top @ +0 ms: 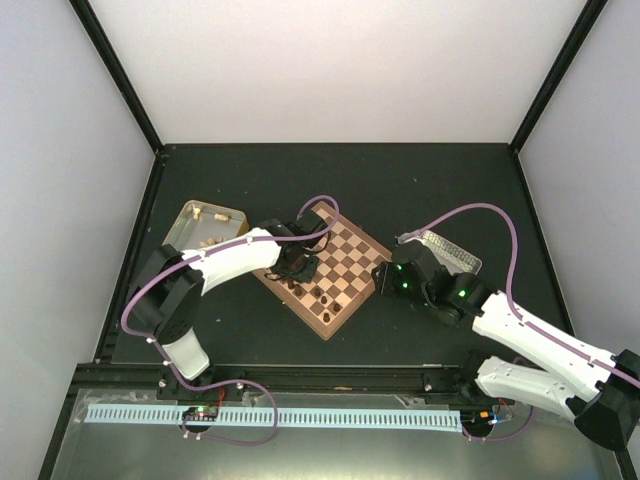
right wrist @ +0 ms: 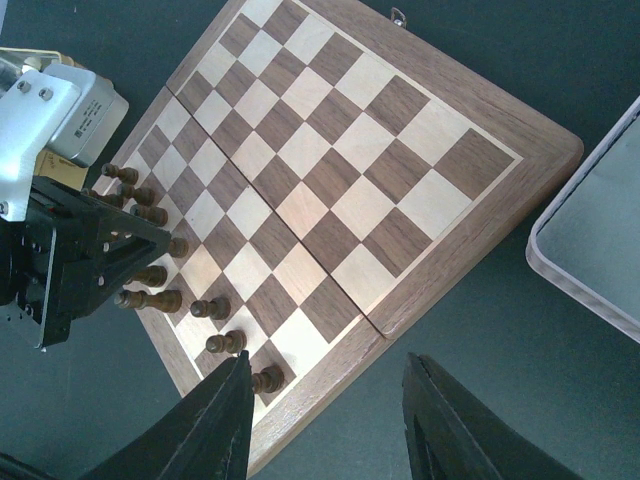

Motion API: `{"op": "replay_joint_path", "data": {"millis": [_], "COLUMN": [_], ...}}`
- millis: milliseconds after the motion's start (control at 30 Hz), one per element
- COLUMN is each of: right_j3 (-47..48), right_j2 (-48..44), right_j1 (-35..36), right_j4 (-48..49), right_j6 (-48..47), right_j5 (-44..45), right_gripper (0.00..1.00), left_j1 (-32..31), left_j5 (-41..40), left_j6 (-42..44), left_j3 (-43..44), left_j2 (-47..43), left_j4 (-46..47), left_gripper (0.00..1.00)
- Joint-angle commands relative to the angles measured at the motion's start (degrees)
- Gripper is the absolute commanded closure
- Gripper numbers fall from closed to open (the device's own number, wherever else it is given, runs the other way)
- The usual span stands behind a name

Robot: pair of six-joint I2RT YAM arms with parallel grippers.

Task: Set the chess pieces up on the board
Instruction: Move the chess piece to the chessboard.

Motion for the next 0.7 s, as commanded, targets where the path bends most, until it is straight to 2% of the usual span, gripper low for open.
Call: {"op": "replay_joint_path", "data": {"millis": [0,167,400,533,667], "right_j3": [0.63,0.73,1.81,1.89,0.86], "right_j2": [-0.52,-1.28,-2.63,-2.94,-2.2], "right_j1": [-0.36,-0.36,-0.53,-3.58,-10.58], "right_j4": [0.02,-0.36,-3.15,-5.73,-7.27], "right_j6": [0.18,0.41,0.49,-0.19,-2.54], "right_j5": [0.89,1.62,5.42,6.95,6.72], "right_gripper": [0.57,0.57,0.57,0.57,0.54], "left_j1": [0.07,0.09,0.07,0.07,0.04], "left_j5": [0.19,-0.33,-1.43,-1.23,-1.11], "left_j6": [0.39,0.94,1.66,2.16,3.3], "left_j3": [2.24,4.48,8.35,7.91,5.03], "left_j2": [0.62,-0.01,-2.65,-8.81,-18.1], "left_j4": [-1.72,-2.47,-4.17,-2.69,1.17], "left_gripper": [0.81,0.71,0.65,0.63,0.6]}}
